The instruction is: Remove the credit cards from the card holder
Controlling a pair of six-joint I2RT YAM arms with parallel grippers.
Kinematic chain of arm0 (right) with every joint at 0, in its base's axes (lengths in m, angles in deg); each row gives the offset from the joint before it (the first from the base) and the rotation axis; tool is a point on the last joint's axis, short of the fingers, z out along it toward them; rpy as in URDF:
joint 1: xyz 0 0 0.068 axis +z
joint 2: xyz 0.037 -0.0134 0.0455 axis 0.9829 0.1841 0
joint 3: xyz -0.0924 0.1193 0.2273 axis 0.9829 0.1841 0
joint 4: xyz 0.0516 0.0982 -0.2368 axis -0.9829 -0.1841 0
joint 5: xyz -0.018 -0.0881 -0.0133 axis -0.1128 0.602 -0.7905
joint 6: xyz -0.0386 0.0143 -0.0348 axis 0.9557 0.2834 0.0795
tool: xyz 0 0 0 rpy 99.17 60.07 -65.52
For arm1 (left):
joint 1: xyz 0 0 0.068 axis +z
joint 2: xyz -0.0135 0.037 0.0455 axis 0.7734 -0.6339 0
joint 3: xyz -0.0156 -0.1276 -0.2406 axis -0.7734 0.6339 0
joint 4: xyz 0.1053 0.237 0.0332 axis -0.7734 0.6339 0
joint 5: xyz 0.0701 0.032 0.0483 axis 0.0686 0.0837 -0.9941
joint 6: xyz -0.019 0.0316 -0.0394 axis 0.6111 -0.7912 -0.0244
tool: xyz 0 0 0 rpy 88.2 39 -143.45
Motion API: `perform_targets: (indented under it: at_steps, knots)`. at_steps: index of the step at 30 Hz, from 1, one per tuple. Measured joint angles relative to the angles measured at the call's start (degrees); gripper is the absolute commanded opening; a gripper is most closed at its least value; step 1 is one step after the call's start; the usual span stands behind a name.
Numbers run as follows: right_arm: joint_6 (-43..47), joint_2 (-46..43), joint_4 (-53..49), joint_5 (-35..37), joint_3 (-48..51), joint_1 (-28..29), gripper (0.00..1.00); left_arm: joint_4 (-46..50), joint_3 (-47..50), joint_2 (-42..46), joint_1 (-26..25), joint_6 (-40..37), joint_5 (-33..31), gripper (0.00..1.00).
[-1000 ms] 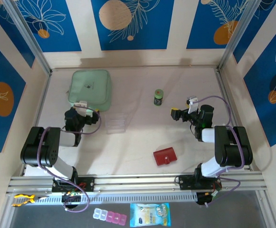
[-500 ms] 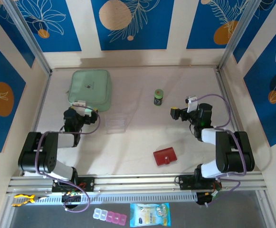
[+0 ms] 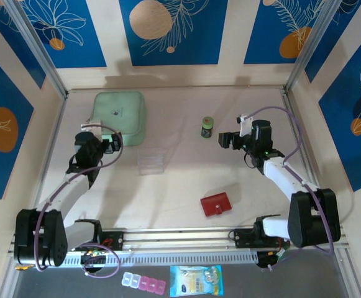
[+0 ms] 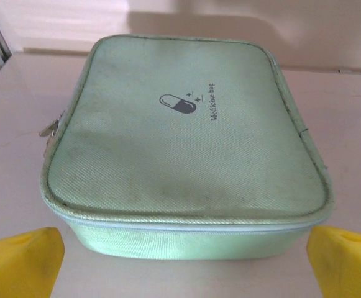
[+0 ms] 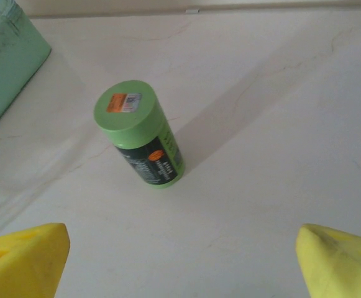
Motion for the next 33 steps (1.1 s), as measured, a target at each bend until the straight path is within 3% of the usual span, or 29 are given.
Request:
perform_targets:
  at_steps: [8, 15, 21, 30, 33]
  knots:
    - [-13.9, -1.1, -21.4, 0.8, -6.4, 7.8, 0.82, 20.0, -6.2, 1.0, -1.3, 8.7, 4.6, 0.93]
    - [-23.6, -1.6, -32.7, -0.8, -6.8, 14.7, 0.82, 32.6, -11.2, -4.5, -4.6, 14.4, 9.4, 0.83]
    - [-28.6, -5.4, -36.6, -0.6, -6.6, 19.0, 0.82, 38.5, -16.2, -11.2, -9.2, 17.1, 10.7, 0.64]
    - [-30.7, -7.5, -38.3, 0.2, -4.7, 19.4, 0.82, 43.9, -19.7, -16.3, -16.7, 19.5, 9.4, 0.4]
    - [-31.0, -7.7, -38.6, 0.4, -4.2, 19.5, 0.82, 45.4, -21.2, -17.8, -17.9, 19.9, 7.6, 0.36]
